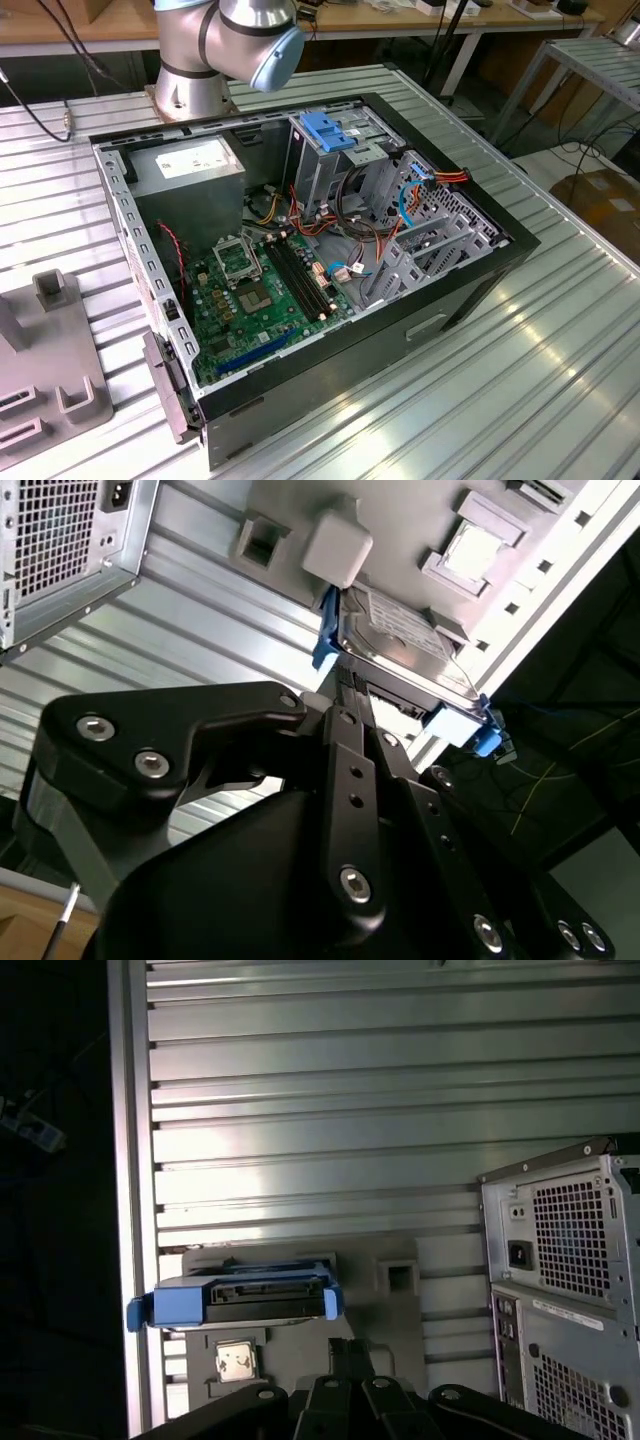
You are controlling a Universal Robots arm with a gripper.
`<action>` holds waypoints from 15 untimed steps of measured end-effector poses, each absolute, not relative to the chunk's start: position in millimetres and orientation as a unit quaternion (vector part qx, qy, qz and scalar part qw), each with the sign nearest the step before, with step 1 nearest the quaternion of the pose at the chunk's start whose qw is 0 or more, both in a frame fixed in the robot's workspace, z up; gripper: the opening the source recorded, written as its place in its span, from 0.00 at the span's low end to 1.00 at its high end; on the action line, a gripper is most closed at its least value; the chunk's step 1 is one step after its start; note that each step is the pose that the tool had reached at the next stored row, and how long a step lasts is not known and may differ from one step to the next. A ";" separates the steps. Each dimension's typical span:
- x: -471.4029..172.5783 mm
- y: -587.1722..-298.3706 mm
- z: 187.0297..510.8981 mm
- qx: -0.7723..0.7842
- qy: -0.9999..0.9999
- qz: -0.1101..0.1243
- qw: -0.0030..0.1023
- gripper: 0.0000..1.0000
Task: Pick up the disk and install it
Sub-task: 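Reach for the disk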
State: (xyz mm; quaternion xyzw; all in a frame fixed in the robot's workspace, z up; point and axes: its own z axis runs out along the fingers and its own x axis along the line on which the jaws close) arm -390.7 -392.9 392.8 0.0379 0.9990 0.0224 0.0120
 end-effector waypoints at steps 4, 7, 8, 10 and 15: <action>-406.9 -392.3 392.7 0.038 0.999 0.022 0.011 0.10; -418.3 -391.6 392.5 0.038 0.999 0.022 0.011 0.10; -423.2 -391.2 392.4 0.038 0.999 0.022 0.011 0.10; -434.4 -390.3 392.3 0.038 0.999 0.022 0.010 0.10; -451.6 -388.6 392.1 0.038 0.999 0.022 0.009 0.10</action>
